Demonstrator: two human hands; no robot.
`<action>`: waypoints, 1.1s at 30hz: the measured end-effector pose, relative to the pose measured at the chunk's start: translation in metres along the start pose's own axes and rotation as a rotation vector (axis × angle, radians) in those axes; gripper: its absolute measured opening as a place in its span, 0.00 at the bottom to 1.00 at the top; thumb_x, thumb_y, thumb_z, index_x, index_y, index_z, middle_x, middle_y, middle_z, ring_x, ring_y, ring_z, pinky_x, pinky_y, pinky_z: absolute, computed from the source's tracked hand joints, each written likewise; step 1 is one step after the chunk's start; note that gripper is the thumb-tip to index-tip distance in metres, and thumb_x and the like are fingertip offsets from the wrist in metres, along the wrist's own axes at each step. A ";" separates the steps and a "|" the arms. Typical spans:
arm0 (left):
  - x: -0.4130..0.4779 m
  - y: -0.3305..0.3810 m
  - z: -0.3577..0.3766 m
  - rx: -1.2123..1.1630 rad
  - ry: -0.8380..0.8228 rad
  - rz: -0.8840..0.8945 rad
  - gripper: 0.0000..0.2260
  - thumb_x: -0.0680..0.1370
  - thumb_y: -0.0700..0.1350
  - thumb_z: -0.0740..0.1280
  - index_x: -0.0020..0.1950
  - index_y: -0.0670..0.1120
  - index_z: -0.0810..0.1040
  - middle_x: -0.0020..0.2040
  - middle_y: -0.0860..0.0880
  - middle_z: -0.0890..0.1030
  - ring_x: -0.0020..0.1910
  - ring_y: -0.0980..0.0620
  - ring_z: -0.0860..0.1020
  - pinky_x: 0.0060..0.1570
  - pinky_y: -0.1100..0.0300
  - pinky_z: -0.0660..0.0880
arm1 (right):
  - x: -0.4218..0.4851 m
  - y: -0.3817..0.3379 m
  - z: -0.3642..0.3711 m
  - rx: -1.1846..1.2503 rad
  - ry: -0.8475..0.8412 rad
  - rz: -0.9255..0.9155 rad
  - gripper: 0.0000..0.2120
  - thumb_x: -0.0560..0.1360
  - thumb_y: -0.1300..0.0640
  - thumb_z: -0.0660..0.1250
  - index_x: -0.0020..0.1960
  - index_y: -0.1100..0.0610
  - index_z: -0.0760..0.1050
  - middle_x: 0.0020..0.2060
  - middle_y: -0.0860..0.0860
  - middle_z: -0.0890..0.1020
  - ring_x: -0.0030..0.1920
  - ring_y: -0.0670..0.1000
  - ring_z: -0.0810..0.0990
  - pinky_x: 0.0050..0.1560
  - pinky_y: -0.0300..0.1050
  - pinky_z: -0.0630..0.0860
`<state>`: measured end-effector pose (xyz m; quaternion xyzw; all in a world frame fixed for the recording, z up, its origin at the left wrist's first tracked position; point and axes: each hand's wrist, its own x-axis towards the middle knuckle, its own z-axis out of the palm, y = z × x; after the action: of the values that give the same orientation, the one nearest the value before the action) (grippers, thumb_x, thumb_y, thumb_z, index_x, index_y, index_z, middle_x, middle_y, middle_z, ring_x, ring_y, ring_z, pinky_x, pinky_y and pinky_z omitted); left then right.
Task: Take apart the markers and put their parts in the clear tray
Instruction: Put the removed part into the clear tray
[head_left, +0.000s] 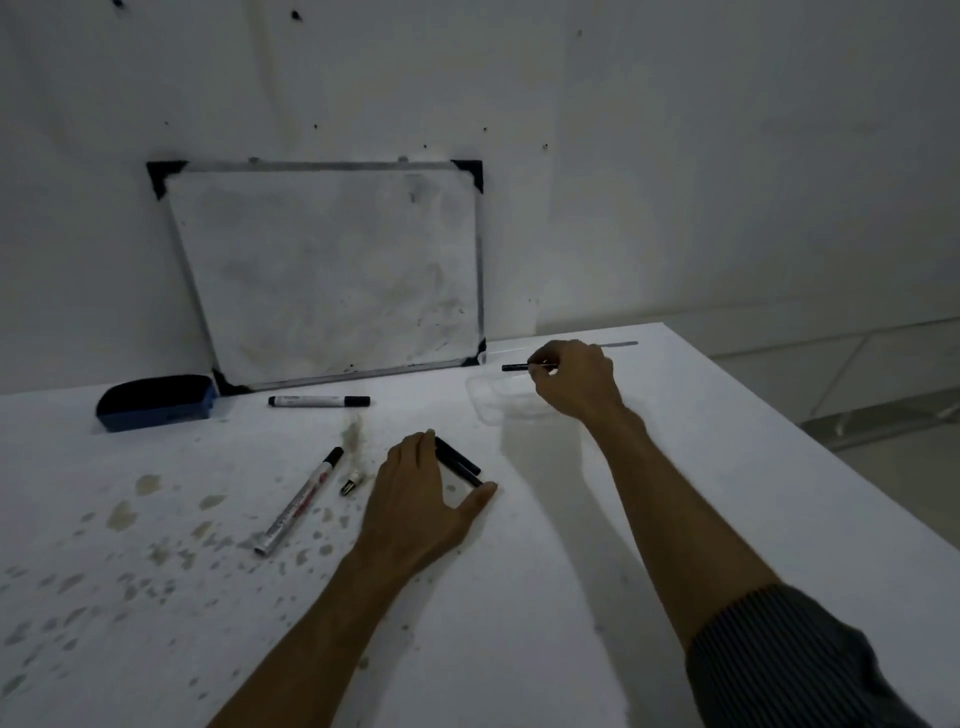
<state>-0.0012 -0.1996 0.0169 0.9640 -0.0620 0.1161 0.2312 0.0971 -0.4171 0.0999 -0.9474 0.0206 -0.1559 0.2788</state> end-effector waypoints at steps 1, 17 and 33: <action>0.000 0.000 0.001 0.005 0.002 0.000 0.50 0.73 0.76 0.58 0.82 0.41 0.57 0.80 0.44 0.63 0.78 0.45 0.62 0.78 0.51 0.59 | 0.011 -0.001 0.002 -0.049 -0.070 0.012 0.10 0.74 0.52 0.68 0.53 0.48 0.85 0.50 0.49 0.87 0.57 0.58 0.81 0.61 0.53 0.76; 0.003 -0.001 -0.004 -0.005 -0.066 -0.009 0.51 0.73 0.76 0.57 0.83 0.41 0.52 0.82 0.44 0.60 0.80 0.45 0.58 0.80 0.50 0.56 | 0.017 -0.020 0.002 0.044 -0.212 -0.003 0.11 0.77 0.51 0.67 0.53 0.53 0.86 0.50 0.48 0.88 0.54 0.52 0.83 0.61 0.50 0.77; -0.043 -0.115 -0.110 0.029 -0.035 -0.046 0.29 0.79 0.63 0.66 0.73 0.46 0.73 0.67 0.46 0.76 0.64 0.48 0.74 0.63 0.53 0.72 | -0.152 -0.105 0.067 0.303 -0.429 -0.236 0.11 0.80 0.50 0.67 0.59 0.52 0.83 0.53 0.46 0.86 0.49 0.42 0.81 0.44 0.29 0.71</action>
<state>-0.0445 -0.0445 0.0521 0.9703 -0.0423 0.0945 0.2187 -0.0317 -0.2741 0.0595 -0.9021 -0.1727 0.0157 0.3951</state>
